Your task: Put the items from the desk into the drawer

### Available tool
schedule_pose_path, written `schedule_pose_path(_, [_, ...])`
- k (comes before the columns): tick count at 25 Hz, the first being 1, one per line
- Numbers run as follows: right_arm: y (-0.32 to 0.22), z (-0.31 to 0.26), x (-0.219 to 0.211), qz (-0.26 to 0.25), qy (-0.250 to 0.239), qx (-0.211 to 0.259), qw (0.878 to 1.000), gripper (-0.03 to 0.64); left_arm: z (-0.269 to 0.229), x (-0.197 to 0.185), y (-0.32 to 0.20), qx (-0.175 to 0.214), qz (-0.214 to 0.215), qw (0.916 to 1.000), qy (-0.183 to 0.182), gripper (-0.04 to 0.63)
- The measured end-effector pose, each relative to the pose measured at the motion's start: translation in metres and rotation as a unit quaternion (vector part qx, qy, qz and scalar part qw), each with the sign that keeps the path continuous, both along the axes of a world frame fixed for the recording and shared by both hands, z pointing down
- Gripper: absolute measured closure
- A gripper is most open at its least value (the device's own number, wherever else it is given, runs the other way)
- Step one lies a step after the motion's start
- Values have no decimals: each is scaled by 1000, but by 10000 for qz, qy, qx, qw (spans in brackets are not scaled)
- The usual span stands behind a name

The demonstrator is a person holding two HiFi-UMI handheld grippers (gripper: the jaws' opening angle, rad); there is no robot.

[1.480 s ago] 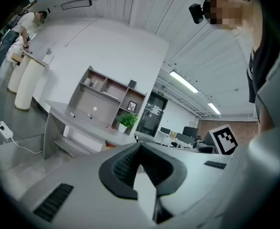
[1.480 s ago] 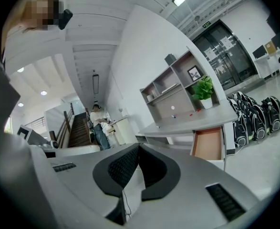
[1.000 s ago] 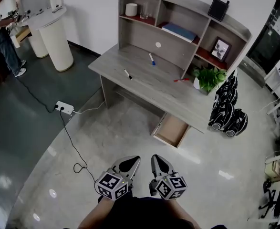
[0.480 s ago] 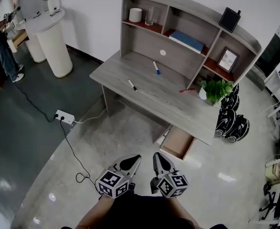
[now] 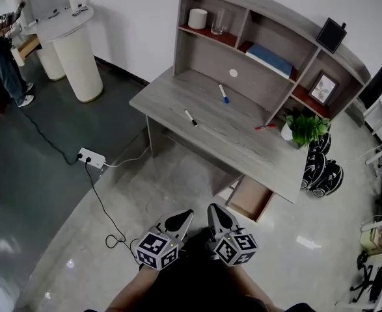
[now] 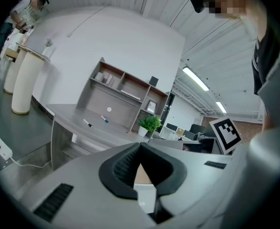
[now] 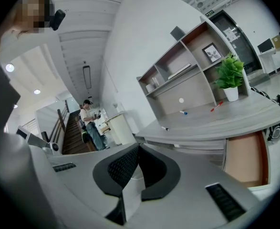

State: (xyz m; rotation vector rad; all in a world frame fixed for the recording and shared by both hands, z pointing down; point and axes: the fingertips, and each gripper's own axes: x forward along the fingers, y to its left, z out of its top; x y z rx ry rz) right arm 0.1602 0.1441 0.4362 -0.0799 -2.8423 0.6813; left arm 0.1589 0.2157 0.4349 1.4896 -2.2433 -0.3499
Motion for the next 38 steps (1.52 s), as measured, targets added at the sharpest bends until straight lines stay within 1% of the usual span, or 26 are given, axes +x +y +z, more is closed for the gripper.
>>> schedule_pose_path(4, [2, 7, -6, -17, 22, 142, 9999, 626, 11, -6, 7, -76, -112, 9999, 64, 572])
schedule_pose_path(8, [-5, 13, -21, 100, 95, 71, 9999, 624, 15, -19, 13, -149, -295, 9994, 65, 572])
schedule_pose_path(12, [-7, 21, -46, -55, 188, 58, 9998, 623, 20, -40, 12, -216, -431, 9988, 70, 572])
schedule_pose_path(17, [-15, 30, -93, -269, 363, 124, 9989, 623, 24, -81, 1, -282, -592, 9978, 105, 572])
schedule_pose_path(22, [-35, 37, -152, -450, 575, 203, 9971, 623, 31, -137, -11, -319, -849, 9957, 188, 572])
schedule_pose_path(25, [-50, 37, -187, -528, 611, 195, 9965, 623, 31, -170, -23, -279, -987, 9945, 215, 572])
schedule_pose_path(29, [-60, 39, -229, -697, 660, 245, 9951, 623, 34, -208, -39, -227, -1069, 9934, 351, 572])
schedule_pose_path(33, [-71, 47, -263, -834, 810, 289, 9928, 623, 39, -235, -53, -347, -1108, 9925, 373, 572])
schedule_pose_path(38, [-80, 62, -300, -840, 1093, 347, 9898, 607, 46, -264, -58, -518, -1228, 9899, 480, 572])
